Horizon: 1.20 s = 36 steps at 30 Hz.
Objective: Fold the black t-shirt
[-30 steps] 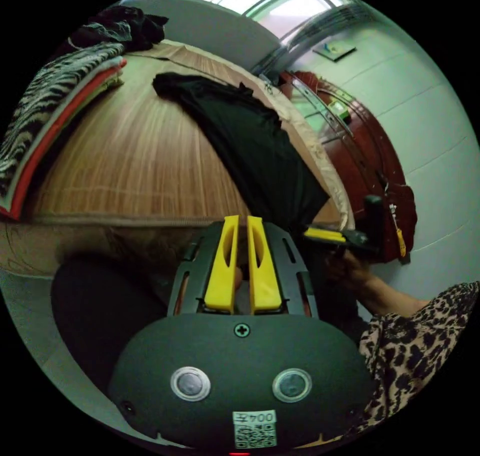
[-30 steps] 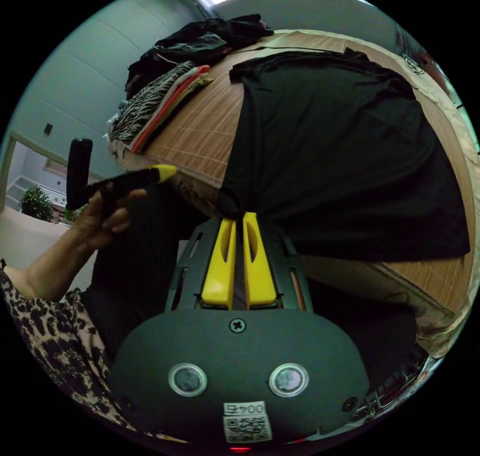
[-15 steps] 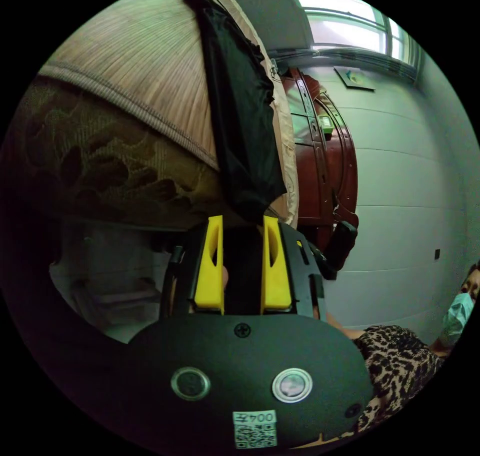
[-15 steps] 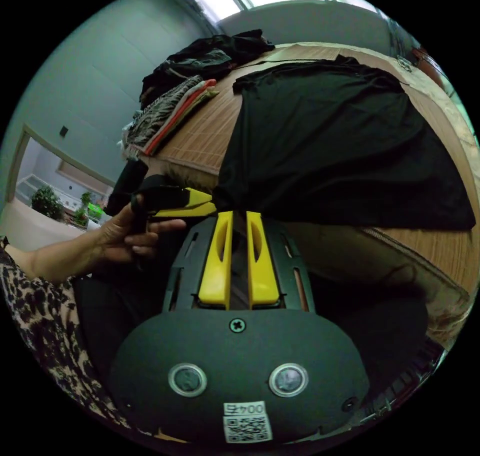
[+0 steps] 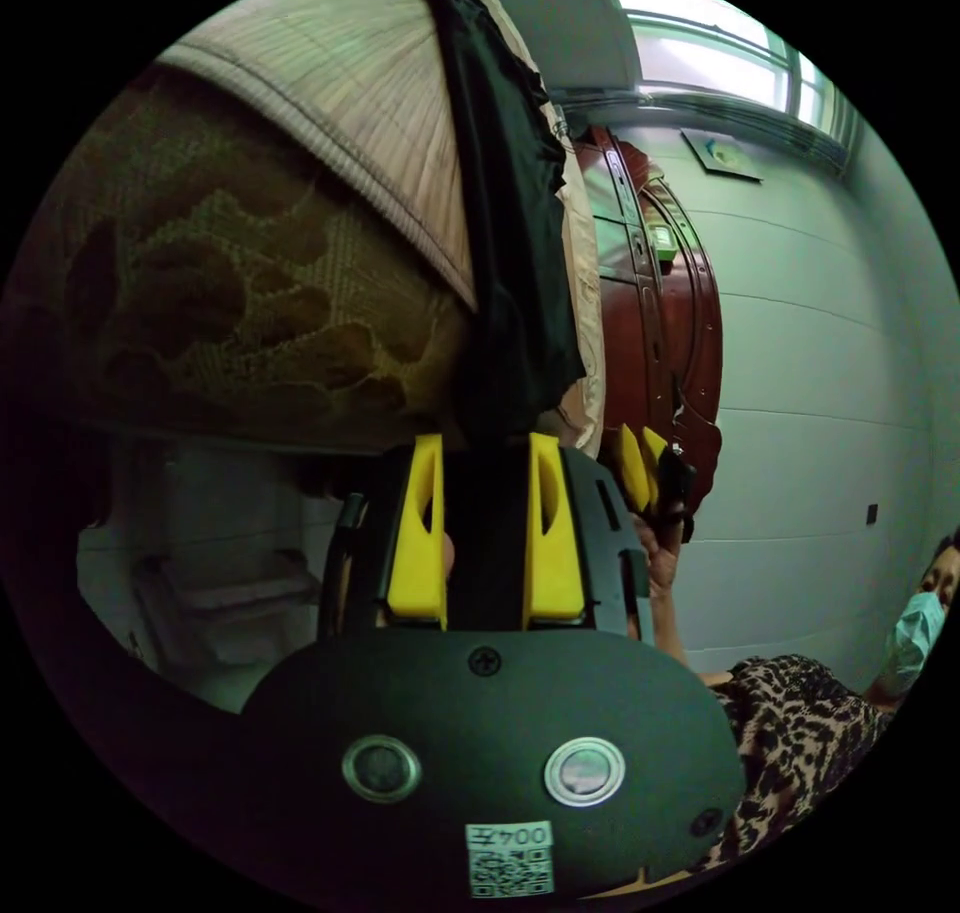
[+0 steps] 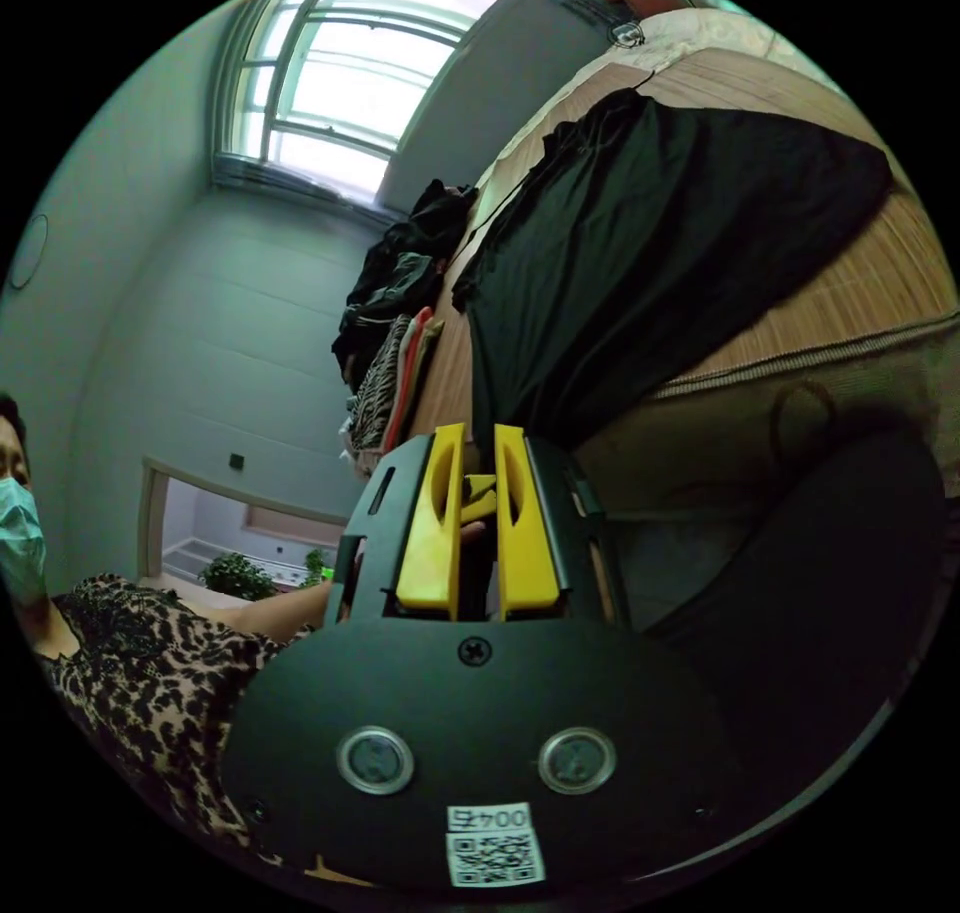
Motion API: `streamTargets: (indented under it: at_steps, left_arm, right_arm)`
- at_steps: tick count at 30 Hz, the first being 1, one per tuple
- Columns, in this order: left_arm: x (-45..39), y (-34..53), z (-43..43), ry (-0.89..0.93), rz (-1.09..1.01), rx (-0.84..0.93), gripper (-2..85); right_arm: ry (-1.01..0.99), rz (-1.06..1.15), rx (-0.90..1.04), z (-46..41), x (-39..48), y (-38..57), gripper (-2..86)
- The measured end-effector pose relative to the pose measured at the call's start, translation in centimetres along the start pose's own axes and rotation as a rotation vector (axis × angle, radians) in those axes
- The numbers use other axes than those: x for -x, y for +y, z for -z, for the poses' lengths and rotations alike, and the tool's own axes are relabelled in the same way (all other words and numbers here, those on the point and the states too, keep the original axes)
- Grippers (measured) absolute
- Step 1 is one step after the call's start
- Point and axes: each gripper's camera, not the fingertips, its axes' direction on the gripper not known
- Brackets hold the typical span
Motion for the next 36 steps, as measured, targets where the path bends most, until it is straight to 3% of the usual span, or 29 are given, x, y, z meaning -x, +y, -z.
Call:
streamTargets:
  at_steps: [4, 9, 13, 20, 25, 28, 33, 36]
  left_arm:
    - [-0.3, 1.7, 0.5, -0.028, -0.033, -0.005, 4.1]
    - [-1.7, 3.4, 3.5, 0.003, -0.066, 0.028, 2.8]
    - [-2.1, 3.6, 5.4, 0.077, -0.032, 0.037, 2.6]
    - [-3.4, 3.9, 4.6, 0.046, -0.059, 0.224, 2.7]
    - [-3.4, 4.9, 4.7, 0.045, -0.068, 0.268, 3.2]
    - [-3.9, 6.0, 6.0, 0.031, -0.142, 0.248, 5.0]
    - [-3.0, 8.0, 9.1, -0.041, -0.191, 0.115, 12.7]
    - [-1.1, 8.9, 9.9, 0.045, -0.15, 0.021, 16.0]
  right_arm:
    - [0.006, -0.007, 0.043, -1.0, 1.0, 1.5, 6.3]
    - [0.098, 0.096, 0.094, -3.0, 4.1, 3.3, 9.4]
    - [0.329, 0.351, 0.167, -6.2, 9.2, 4.6, 11.6]
    - [0.784, 0.881, 0.259, -13.7, 17.5, 7.2, 15.8]
    - [0.912, 1.147, 0.347, -18.2, 18.4, 8.7, 9.2]
    - [0.836, 1.103, 0.345, -18.2, 18.4, 7.1, 0.7]
    - [0.398, 0.601, 0.304, -13.4, 14.9, -0.2, -0.4]
    - [0.168, 0.403, 0.241, -10.9, 11.5, -2.6, -0.6]
